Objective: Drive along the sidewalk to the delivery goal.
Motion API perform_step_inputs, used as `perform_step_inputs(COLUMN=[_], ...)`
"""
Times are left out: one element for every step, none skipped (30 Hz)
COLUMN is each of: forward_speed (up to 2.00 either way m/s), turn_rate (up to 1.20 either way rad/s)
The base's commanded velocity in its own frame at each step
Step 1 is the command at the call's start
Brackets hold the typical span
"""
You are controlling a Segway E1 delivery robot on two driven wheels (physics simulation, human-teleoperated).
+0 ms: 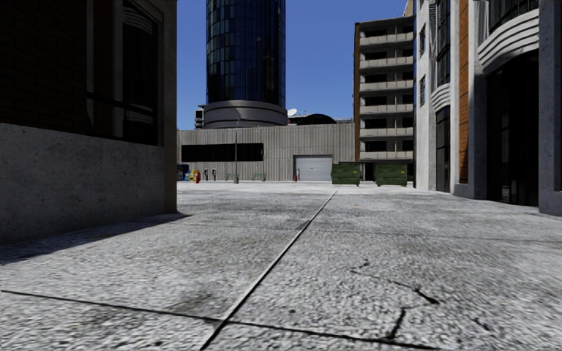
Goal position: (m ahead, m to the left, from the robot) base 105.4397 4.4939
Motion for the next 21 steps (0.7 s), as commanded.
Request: perform_step_inputs(forward_speed=[2.0,2.0,2.0,2.0,2.0,2.0,2.0,2.0,2.0,2.0,2.0,2.0,2.0,2.0,2.0,2.0,2.0,2.0,2.0,2.0,2.0], turn_rate=[0.0,0.0,0.0,0.0,0.0,0.0,0.0,0.0,0.0,0.0,0.0,0.0,0.0,0.0,0.0,0.0,0.0,0.0,0.0,0.0,0.0])
